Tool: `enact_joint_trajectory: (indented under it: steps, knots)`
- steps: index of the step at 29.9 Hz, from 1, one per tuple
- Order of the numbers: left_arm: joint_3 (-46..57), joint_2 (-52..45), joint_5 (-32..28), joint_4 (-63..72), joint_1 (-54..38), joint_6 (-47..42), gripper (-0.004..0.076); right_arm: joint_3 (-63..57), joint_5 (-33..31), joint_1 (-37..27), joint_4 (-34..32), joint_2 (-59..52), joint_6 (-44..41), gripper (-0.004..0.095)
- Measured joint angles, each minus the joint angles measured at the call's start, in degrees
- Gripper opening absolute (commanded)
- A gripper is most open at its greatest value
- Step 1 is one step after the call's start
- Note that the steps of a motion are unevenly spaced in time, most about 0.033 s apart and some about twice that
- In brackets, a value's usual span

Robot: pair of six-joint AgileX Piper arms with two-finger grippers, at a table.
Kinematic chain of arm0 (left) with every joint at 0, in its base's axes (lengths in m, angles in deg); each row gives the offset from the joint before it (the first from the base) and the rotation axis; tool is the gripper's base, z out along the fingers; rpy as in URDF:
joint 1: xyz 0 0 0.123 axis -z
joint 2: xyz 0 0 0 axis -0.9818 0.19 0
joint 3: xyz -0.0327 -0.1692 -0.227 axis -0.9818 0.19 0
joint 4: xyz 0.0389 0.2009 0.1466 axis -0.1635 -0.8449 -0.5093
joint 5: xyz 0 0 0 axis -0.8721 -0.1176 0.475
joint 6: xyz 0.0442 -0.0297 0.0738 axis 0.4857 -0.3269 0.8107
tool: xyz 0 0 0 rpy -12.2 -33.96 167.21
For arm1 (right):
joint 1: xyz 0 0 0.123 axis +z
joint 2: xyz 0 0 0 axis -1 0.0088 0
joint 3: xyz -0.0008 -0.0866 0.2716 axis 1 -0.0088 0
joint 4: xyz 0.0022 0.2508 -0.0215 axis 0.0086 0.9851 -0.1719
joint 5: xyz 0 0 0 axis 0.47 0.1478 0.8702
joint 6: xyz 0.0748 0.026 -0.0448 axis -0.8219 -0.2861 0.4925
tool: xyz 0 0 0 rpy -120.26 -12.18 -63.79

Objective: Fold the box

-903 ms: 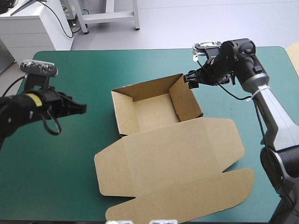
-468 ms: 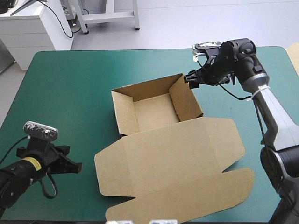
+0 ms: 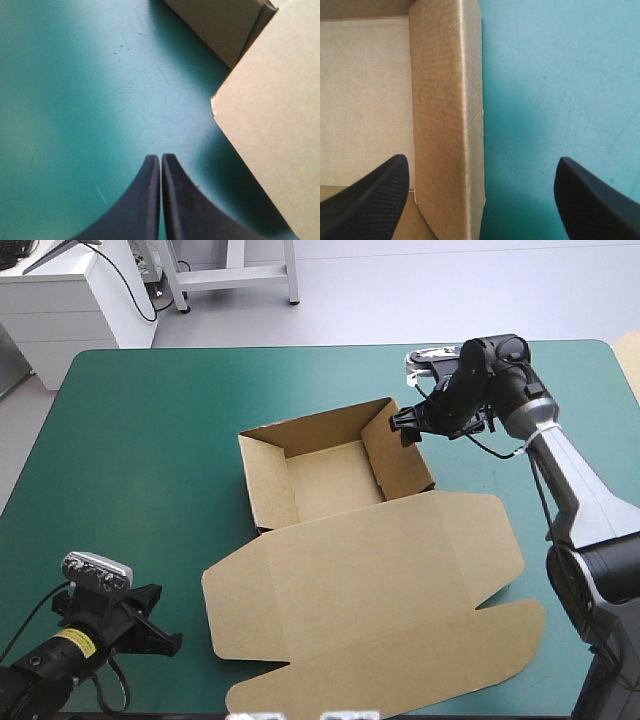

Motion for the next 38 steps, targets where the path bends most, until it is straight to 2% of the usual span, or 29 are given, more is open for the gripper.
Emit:
enact_joint_trajectory:
  steps: [14, 16, 19, 28, 38]
  knots:
    - [4.46, -8.85, -1.65, 0.14, 0.00, 1.08, -0.0008, -0.06, 0.32, 2.47, -0.59, 6.63, 3.18, 0.0735]
    - [4.46, -9.46, -1.04, 0.14, 0.00, 1.10, -0.0008, -0.06, 0.38, 2.47, -0.59, 6.63, 3.77, 0.0704]
    - [4.46, -9.67, -0.26, 0.14, 0.00, 1.10, -0.0008, -0.06, 0.43, 2.47, -0.59, 6.63, 4.25, 0.0575]
    - [4.46, -9.71, -0.06, 0.14, 0.00, 1.10, -0.0008, -0.06, 0.70, 2.47, 1.58, 9.02, 5.14, -0.0008]
    - [4.46, -9.71, -0.06, -1.69, 0.00, 1.10, -0.0008, 0.20, 1.02, 2.40, -0.10, 9.36, 5.76, -0.0020]
